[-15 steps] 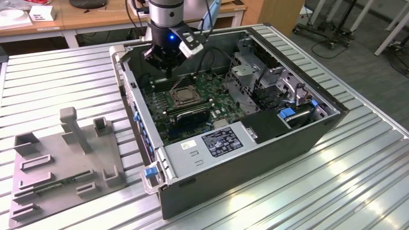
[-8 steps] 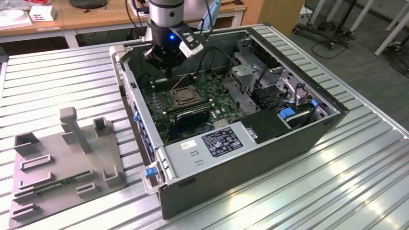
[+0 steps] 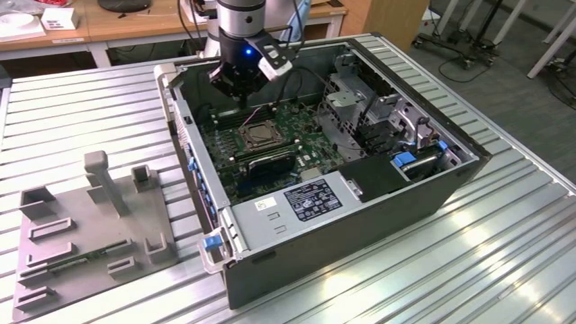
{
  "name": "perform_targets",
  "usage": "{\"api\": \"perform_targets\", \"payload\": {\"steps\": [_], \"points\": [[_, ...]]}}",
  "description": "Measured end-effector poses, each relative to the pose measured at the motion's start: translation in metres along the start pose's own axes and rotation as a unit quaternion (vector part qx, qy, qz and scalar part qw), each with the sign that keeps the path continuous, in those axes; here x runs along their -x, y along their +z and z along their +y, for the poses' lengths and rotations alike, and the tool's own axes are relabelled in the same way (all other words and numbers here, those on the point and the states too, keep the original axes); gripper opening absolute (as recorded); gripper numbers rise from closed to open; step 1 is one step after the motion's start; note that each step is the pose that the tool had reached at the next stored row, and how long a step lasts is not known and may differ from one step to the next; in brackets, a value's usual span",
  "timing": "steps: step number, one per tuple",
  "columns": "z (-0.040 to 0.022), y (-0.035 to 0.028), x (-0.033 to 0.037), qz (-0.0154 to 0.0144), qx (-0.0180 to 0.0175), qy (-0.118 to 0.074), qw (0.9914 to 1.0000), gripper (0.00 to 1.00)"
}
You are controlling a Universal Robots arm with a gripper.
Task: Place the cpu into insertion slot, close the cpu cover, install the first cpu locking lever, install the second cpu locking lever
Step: 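Install the first cpu locking lever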
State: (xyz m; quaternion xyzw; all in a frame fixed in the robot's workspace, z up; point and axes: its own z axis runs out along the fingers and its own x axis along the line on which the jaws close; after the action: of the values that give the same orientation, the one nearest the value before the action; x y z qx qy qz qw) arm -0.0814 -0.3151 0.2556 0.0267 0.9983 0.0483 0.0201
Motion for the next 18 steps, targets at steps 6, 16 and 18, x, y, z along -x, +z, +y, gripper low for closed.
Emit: {"api": "perform_targets", "payload": {"steps": [6,16,18], "points": [[0.0002,0.0019,0.0075,0.0000,0.0001,0.000,1.00000,0.11],[0.0005,0.0133,0.0127,0.0000,0.0000,0.000,1.00000,0.11],[0.0013,0.0151,0.0129,0.0001,0.0000,0.000,1.00000,0.11]]}}
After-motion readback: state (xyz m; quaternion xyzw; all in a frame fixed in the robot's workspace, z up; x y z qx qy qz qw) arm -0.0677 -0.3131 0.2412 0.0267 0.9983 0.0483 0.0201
